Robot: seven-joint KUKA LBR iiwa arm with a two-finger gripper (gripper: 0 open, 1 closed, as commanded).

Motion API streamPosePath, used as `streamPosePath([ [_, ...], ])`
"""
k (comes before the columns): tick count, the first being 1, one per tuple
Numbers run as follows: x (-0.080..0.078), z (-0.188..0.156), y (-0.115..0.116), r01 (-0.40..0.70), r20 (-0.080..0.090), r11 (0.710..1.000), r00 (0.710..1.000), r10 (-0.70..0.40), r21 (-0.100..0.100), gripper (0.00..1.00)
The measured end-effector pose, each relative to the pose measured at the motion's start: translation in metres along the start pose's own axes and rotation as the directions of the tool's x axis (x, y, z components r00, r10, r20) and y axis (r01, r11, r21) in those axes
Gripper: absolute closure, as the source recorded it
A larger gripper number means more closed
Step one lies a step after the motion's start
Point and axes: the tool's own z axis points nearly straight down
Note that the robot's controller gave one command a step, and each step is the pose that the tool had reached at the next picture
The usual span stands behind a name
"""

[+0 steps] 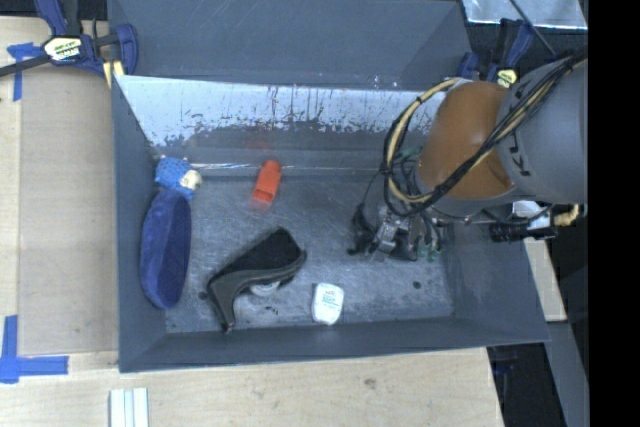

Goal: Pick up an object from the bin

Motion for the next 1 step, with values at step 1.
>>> streamPosePath([
  [1,-0.0031,-0.1173,0.0001,0.003,0.011,1.0,1.0,-0.003,-0.003,1.0],
])
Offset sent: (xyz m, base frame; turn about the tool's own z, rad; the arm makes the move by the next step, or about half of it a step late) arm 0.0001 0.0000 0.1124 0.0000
